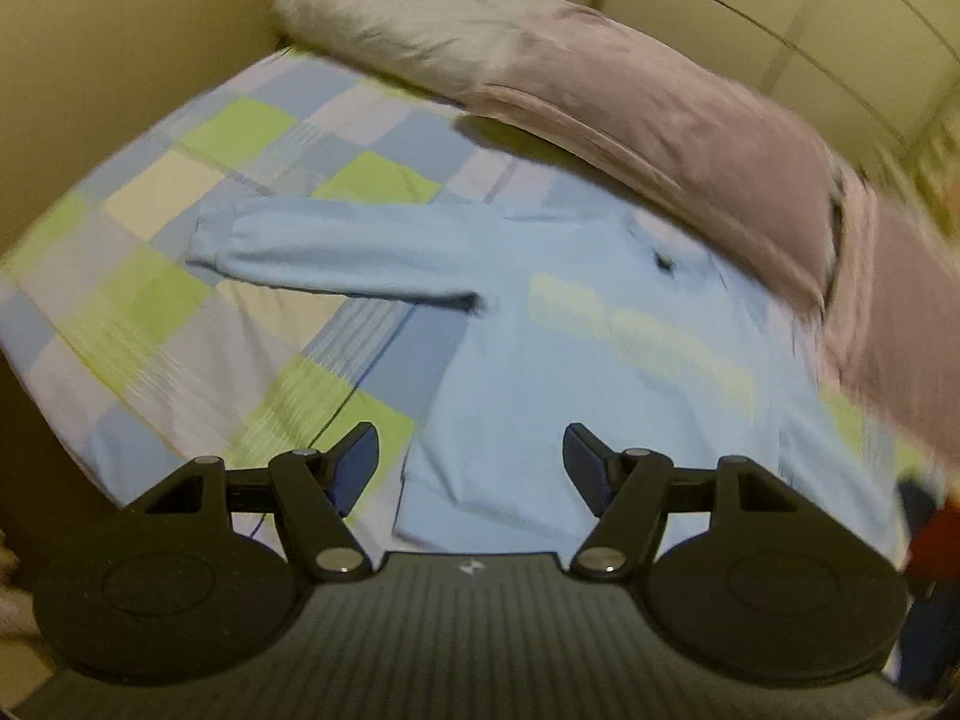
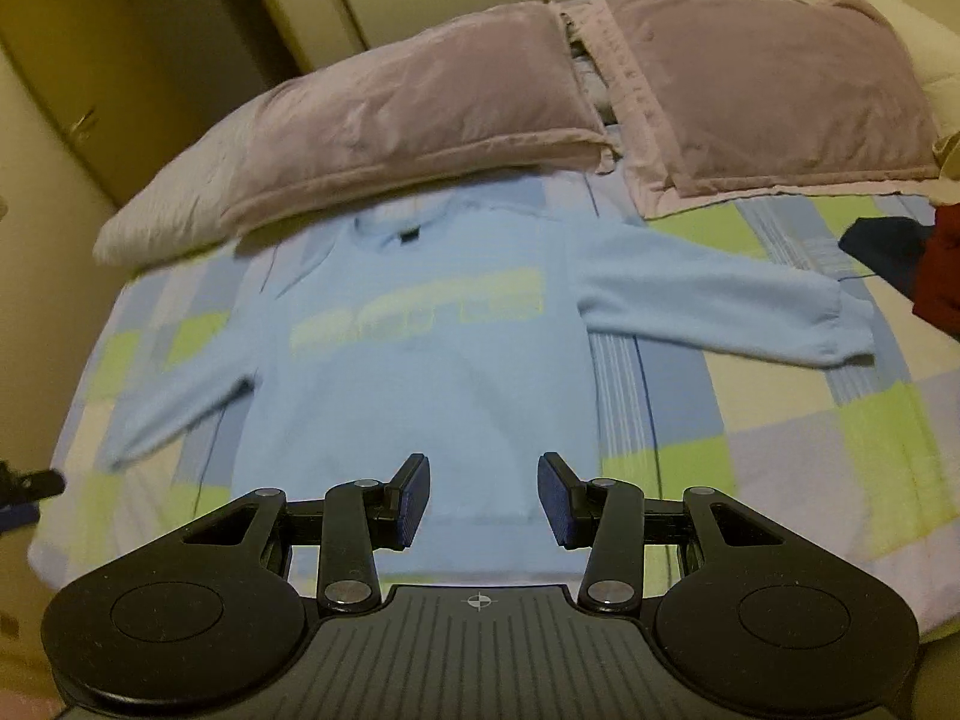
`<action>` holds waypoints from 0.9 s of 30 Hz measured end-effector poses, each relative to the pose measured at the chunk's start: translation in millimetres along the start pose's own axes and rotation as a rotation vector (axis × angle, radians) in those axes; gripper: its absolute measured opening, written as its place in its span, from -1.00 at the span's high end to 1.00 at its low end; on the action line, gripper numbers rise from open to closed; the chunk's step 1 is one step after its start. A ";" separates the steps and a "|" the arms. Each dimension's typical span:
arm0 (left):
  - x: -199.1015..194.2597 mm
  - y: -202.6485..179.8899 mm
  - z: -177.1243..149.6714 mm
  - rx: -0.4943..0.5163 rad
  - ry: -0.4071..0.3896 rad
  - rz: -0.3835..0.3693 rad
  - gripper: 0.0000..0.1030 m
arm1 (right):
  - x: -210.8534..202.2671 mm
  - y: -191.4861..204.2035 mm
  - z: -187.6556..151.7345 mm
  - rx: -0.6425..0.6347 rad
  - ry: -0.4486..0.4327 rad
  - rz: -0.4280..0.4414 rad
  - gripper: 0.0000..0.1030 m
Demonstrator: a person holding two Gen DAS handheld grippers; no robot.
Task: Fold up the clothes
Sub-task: 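Move the left gripper to a sleeve cuff and grasp it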
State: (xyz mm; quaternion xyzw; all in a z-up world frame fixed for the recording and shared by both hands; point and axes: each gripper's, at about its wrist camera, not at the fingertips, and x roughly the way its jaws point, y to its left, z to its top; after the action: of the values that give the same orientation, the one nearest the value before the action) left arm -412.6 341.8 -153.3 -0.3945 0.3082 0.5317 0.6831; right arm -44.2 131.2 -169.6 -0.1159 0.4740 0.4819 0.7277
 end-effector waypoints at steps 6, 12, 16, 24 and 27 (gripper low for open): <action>84.4 73.5 61.8 -0.265 0.069 -0.031 -0.25 | 65.7 -4.9 30.9 0.174 0.056 -0.036 0.15; 185.0 165.8 77.3 -0.599 0.100 -0.079 -0.25 | 157.6 -20.7 39.1 0.349 0.152 -0.050 0.15; 236.5 229.1 71.3 -0.811 0.088 -0.089 -0.15 | 201.7 -30.2 34.0 0.424 0.173 -0.096 0.15; 280.3 296.1 69.3 -0.944 -0.039 -0.105 0.09 | 248.0 -42.6 20.2 0.426 0.202 -0.206 0.15; 290.6 303.9 70.8 -0.943 -0.060 -0.098 0.25 | 259.3 -44.0 22.7 0.411 0.203 -0.220 0.15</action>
State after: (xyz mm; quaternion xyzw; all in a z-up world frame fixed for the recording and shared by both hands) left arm -636.2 581.1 -426.5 -0.6601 -0.0057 0.5919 0.4625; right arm 26.9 276.4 -378.3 -0.0644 0.6174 0.2790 0.7327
